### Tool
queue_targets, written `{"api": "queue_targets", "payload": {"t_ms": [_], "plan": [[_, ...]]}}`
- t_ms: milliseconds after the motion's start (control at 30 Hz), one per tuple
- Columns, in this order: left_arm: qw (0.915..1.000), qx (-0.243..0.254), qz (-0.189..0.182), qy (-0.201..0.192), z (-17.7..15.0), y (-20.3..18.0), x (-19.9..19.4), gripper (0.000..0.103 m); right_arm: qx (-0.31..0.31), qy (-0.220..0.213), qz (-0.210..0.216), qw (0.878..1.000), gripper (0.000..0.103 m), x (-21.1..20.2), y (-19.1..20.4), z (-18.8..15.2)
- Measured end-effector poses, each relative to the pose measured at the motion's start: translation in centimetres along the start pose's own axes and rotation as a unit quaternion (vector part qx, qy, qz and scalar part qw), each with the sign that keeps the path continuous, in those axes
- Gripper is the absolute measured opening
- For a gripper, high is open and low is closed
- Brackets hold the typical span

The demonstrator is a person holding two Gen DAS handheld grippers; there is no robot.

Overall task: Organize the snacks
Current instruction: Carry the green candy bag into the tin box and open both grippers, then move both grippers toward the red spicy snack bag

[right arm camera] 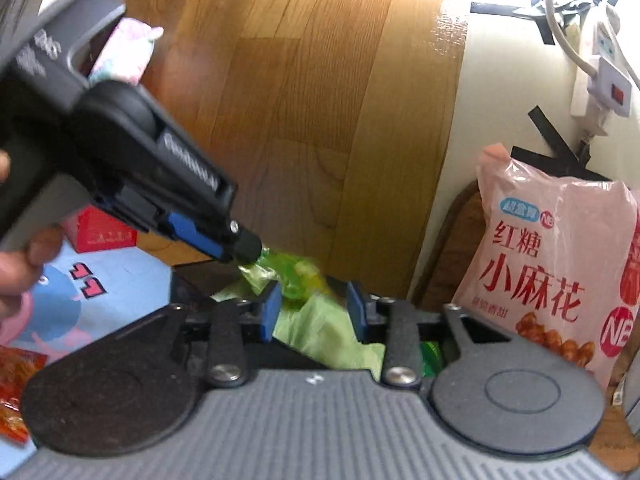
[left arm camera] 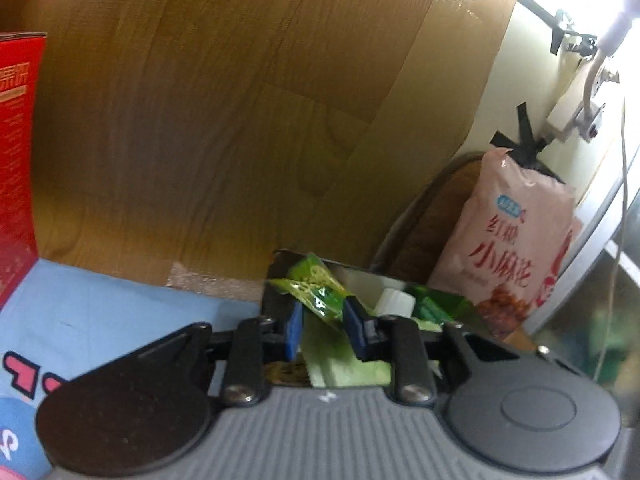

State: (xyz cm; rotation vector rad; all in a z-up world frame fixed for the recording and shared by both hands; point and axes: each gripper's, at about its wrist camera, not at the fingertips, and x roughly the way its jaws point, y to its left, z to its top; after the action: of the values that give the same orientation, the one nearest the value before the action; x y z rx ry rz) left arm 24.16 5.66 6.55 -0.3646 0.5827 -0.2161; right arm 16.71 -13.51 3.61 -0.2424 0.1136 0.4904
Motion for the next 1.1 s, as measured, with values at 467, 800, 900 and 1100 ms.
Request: {"api": "queue_targets", "payload": {"t_ms": [467,800,900,1100], "plan": [[0.9999,0.003,-0.008,-0.015,-3.5,2.4,-8.7,0.029,0.138,0.039,0.115,0.983,0.039,-5.2,1.1,-1.1],[0.9963,-0.077,0.017,0.034,-9.8,8.3,-13.3,0.033,0.236,0.148,0.223,0.934,0.039,-5.9,5.0,-3.3],[0.9955,-0.075,0.031,0.048,-11.1,8.8,-13.2,0.034,0.297,0.17,0.222,0.913,0.041,-5.9,5.2,-4.2],[0.9937,-0.014,0.107,0.03,-12.4,7.1,-13.2,0.038,0.348,0.19,0.214,0.893,0.041,-7.2,5.5,-5.1]]}}
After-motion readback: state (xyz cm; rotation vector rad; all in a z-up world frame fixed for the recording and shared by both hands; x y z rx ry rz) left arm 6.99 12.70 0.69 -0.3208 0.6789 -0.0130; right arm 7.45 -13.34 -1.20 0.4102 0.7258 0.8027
